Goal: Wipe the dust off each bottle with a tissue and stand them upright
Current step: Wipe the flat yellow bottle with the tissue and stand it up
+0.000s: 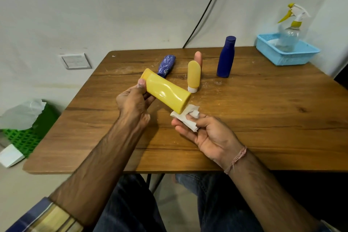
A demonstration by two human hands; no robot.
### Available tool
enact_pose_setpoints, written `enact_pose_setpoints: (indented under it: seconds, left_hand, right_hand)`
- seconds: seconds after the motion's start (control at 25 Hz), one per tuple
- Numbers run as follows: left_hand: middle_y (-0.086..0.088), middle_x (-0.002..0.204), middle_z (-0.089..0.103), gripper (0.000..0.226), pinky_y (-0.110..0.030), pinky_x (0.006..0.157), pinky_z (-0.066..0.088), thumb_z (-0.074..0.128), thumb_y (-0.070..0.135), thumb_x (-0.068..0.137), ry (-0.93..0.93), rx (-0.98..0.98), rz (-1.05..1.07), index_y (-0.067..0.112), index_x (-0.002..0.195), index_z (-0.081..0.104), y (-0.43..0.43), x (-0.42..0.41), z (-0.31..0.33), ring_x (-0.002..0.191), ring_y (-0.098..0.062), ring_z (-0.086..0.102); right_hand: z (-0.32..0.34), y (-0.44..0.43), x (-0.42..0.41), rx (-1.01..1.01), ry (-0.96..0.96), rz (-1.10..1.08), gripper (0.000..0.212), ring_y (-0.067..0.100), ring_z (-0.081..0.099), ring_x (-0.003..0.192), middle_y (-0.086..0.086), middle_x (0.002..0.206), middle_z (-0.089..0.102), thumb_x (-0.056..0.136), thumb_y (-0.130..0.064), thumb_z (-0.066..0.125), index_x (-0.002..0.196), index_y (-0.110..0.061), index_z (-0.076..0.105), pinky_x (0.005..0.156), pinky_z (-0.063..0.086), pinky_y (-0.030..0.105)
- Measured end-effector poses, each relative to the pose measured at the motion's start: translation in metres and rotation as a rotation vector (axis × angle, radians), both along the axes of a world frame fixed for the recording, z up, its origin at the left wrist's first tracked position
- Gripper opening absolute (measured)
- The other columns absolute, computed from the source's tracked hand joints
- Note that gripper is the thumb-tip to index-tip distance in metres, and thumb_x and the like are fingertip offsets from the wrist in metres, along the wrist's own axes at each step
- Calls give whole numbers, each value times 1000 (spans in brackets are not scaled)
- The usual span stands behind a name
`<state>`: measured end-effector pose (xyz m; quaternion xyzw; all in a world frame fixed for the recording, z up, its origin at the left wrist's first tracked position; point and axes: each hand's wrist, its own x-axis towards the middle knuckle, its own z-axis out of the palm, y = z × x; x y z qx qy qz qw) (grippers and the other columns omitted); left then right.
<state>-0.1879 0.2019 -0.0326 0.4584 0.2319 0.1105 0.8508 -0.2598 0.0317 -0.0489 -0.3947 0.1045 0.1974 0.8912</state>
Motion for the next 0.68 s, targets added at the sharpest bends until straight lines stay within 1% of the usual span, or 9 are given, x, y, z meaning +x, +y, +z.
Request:
enact_pose_setpoints:
  seconds: [0.08, 0.12, 0.24, 0.28, 0.4, 0.44, 0.48, 0.6, 0.68]
  left_hand:
    - [-9, 93, 72, 9, -35, 67, 65, 68, 15, 95, -47, 39, 35, 7, 97, 64, -1, 10, 6, 79, -18, 74]
    - [-8, 91, 72, 7, -37, 69, 65, 68, 14, 95, -74, 75, 48, 9, 96, 64, -1, 17, 9, 78, -19, 74]
    - [-8, 94, 69, 11, -42, 78, 63, 73, 11, 91, -180, 259, 48, 12, 97, 64, -4, 45, 14, 87, -21, 71]
    - [-7, 95, 70, 15, -41, 80, 63, 77, 12, 89, -198, 349, 42, 13, 99, 65, -7, 54, 16, 90, -20, 71]
    - [-2, 100, 73, 23, -26, 77, 61, 81, 16, 84, -233, 589, 4, 18, 103, 69, -18, 73, 22, 96, -14, 71]
    - [-1, 101, 73, 23, -24, 77, 60, 81, 18, 85, -240, 646, -2, 18, 104, 69, -20, 78, 23, 96, -13, 70]
    - [0, 101, 73, 23, -25, 78, 61, 81, 19, 85, -240, 682, -2, 19, 104, 69, -21, 84, 24, 97, -12, 70]
    - [-4, 100, 73, 20, -39, 81, 63, 82, 22, 83, -230, 689, -38, 24, 96, 67, -18, 99, 24, 97, -16, 71]
    - [-5, 100, 72, 23, -42, 81, 63, 83, 26, 82, -220, 709, -64, 25, 95, 65, -18, 105, 24, 97, -17, 71]
  right_hand:
    - [1, -6, 0, -61, -33, 28, 25, 32, 74, 82, 27, 101, 72, 95, 5, 46, 117, 9, 58, 68, 63, 34]
    - [1, -9, 2, -120, -60, -2, 25, 33, 74, 82, 27, 100, 72, 95, 5, 48, 118, 9, 57, 69, 63, 35]
    - [-7, -22, 11, -285, -145, -208, 24, 39, 73, 86, 25, 102, 73, 95, 4, 51, 118, 7, 59, 73, 62, 37]
    - [-10, -25, 14, -317, -171, -260, 23, 39, 73, 87, 23, 104, 73, 96, 4, 52, 117, 6, 60, 74, 62, 37]
    - [-17, -27, 15, -366, -236, -330, 19, 37, 72, 93, 16, 108, 73, 95, 3, 53, 109, -2, 66, 74, 62, 38]
    - [-20, -26, 14, -393, -263, -340, 20, 35, 72, 94, 14, 108, 74, 95, 3, 54, 107, -5, 67, 74, 62, 39]
    - [-22, -24, 13, -424, -286, -353, 21, 34, 72, 94, 12, 108, 74, 95, 3, 55, 107, -7, 68, 74, 62, 40]
    - [-28, -22, 14, -507, -327, -380, 22, 33, 73, 92, 11, 107, 74, 94, 1, 57, 108, -11, 69, 77, 59, 46]
    - [-31, -22, 15, -530, -333, -385, 23, 33, 73, 92, 11, 108, 74, 94, 0, 58, 110, -11, 69, 80, 58, 50]
